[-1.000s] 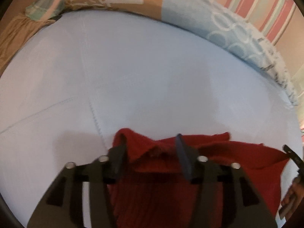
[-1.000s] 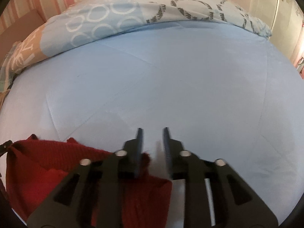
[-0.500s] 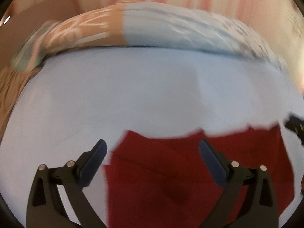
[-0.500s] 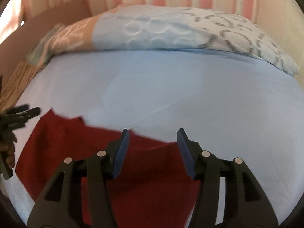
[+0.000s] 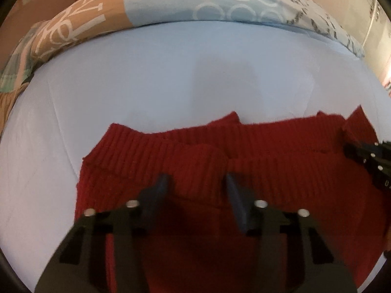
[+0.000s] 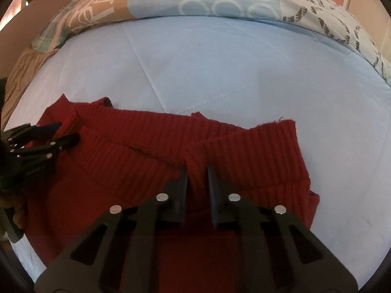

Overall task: Fold small clothes
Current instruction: 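Open both tools to lay the hem near the collar, then withdraw both tools and smooth the folded sweater flat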

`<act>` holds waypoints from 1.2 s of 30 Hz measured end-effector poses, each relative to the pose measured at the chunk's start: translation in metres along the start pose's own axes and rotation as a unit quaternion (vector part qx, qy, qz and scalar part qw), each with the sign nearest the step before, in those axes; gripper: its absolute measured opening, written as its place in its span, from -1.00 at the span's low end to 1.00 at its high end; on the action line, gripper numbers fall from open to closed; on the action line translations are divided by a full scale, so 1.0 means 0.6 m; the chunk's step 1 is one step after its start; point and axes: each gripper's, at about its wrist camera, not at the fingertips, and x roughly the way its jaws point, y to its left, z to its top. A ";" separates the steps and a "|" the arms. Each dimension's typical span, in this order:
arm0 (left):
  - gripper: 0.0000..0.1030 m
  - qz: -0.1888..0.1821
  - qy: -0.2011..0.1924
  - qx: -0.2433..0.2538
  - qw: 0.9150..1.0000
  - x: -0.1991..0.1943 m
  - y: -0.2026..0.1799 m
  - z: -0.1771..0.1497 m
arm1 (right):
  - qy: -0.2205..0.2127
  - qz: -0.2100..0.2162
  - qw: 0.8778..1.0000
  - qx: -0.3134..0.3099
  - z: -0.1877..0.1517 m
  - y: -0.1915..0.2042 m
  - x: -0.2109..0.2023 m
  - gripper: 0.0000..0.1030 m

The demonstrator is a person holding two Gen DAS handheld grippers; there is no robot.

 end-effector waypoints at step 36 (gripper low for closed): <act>0.39 0.080 -0.063 -0.030 0.994 -0.097 0.075 -0.007 | -0.074 -0.117 0.990 0.006 0.018 -0.074 -0.083 0.07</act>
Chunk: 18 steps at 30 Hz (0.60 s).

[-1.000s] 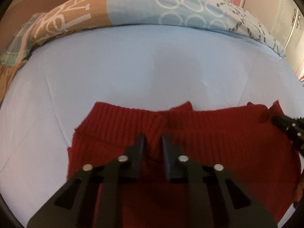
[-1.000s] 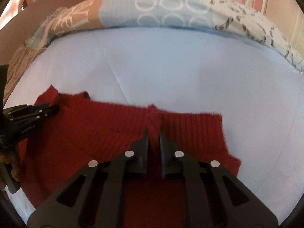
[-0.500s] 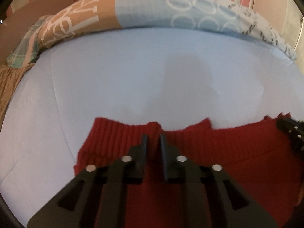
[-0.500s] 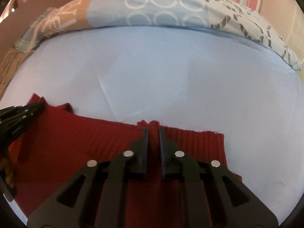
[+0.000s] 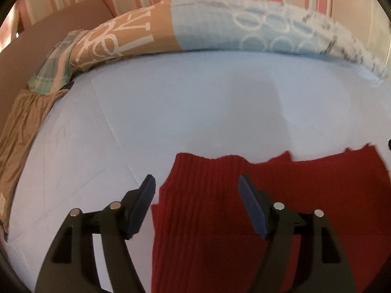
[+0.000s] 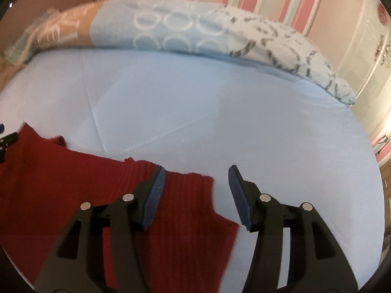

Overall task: Fold small clothes
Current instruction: 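Withdraw both tools and smooth the folded sweater flat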

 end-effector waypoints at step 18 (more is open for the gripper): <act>0.38 -0.009 0.022 0.006 1.000 -0.039 0.002 -0.127 | 0.064 -0.071 0.994 0.050 -0.118 -0.030 -0.018 0.37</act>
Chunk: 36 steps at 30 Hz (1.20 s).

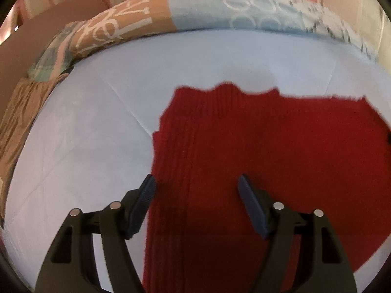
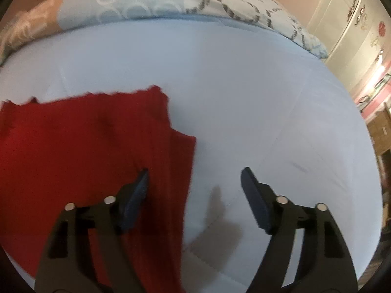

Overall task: Fold small clothes
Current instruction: 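Withdraw both tools and smooth the folded sweater flat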

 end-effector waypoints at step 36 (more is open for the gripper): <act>0.44 -0.028 -0.090 -0.001 0.995 -0.230 -0.116 -0.150 | -0.039 0.180 0.981 0.053 -0.177 -0.059 -0.135 0.47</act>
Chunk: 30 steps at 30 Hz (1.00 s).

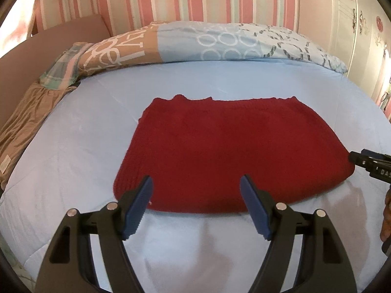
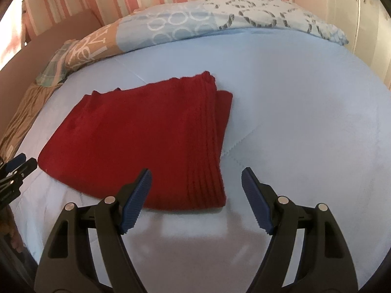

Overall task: Fold small clothes
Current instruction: 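Withdraw both tools and smooth the folded sweater flat, then close the right tool on one side edge and fold it across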

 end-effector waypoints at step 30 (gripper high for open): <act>0.44 0.000 0.018 -0.007 1.000 0.082 0.004 0.015 | 0.071 0.089 0.991 0.074 0.045 -0.053 0.131 -0.57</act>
